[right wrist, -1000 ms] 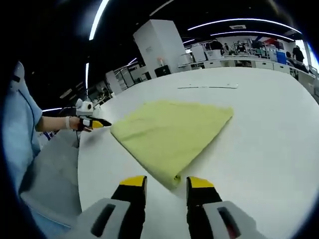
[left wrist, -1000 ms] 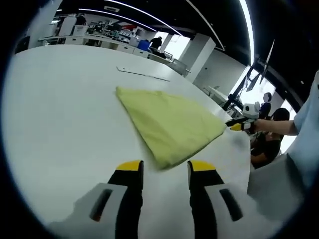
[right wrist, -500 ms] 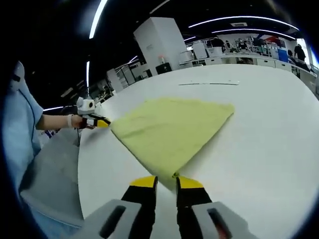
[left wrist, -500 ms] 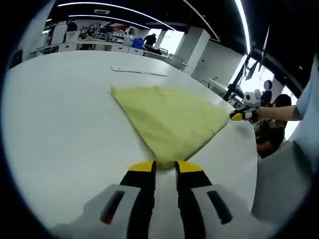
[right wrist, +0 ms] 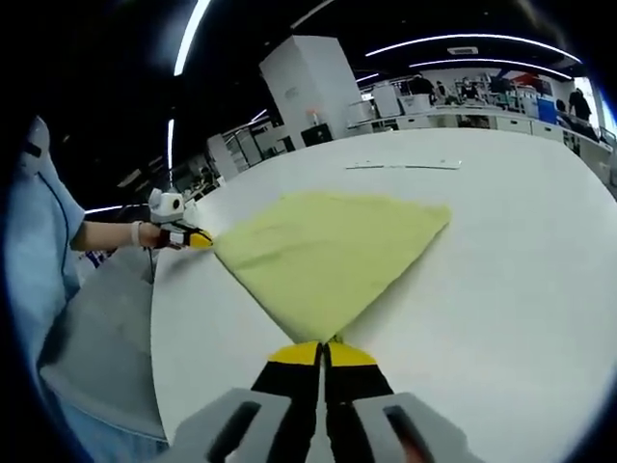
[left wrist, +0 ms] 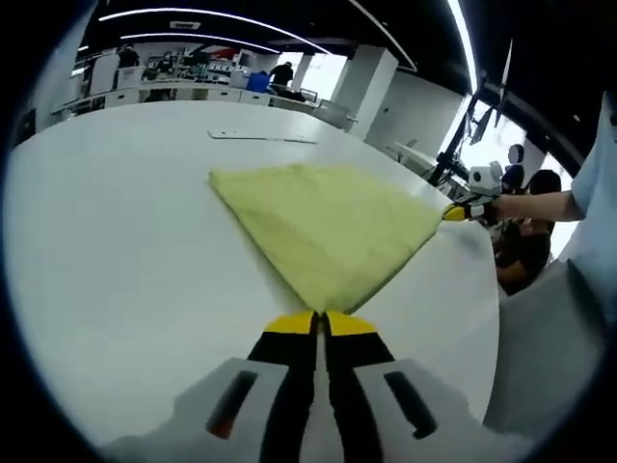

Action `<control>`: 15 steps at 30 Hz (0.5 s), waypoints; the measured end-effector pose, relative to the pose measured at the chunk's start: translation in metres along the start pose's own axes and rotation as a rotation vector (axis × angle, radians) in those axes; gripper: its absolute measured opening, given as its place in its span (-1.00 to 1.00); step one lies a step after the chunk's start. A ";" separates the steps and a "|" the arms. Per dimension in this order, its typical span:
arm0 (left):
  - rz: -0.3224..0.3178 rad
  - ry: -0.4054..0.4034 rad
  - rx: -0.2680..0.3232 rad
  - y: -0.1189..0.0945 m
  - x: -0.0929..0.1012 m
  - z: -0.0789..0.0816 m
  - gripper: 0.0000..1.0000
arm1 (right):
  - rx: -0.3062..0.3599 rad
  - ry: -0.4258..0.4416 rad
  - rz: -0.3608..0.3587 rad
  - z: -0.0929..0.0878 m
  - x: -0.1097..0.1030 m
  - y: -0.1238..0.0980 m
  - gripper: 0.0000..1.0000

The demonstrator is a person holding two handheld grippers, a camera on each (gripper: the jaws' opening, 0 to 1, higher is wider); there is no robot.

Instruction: Fold the garment on the visible template until the final outline fits inside the template.

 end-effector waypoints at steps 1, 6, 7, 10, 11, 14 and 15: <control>0.001 0.005 0.000 -0.001 -0.001 0.001 -1.00 | 0.001 -0.002 -0.002 0.000 0.001 -0.001 -1.00; -0.003 0.012 -0.001 -0.006 0.002 0.002 -1.00 | 0.010 0.002 0.009 0.002 0.001 -0.004 -1.00; -0.003 0.012 -0.004 -0.006 0.003 0.002 -1.00 | 0.010 0.005 0.008 0.001 0.001 -0.004 -1.00; -0.008 0.009 -0.023 -0.008 0.005 -0.003 -1.00 | 0.000 -0.003 0.011 -0.002 0.000 -0.005 -1.00; -0.009 0.004 -0.025 -0.008 0.005 -0.004 -1.00 | 0.002 0.002 0.011 -0.003 0.000 -0.006 -1.00; -0.006 -0.005 -0.014 -0.014 0.007 -0.006 -1.00 | 0.014 0.028 0.014 -0.005 -0.001 -0.009 -1.00; -0.011 -0.017 -0.013 -0.014 0.008 -0.007 -1.00 | 0.014 0.034 0.016 -0.006 -0.002 -0.009 -1.00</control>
Point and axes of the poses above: the point that each gripper's makers call its tool centre point, and the gripper's own axes: y roughly forward along the fingers, x roughly to its right, z roughly out of its top, the point moved 10 cm from there along -y, roughly backward along the fingers, and after that the axes turned 8 degrees about -z, right-handed, at the moved point
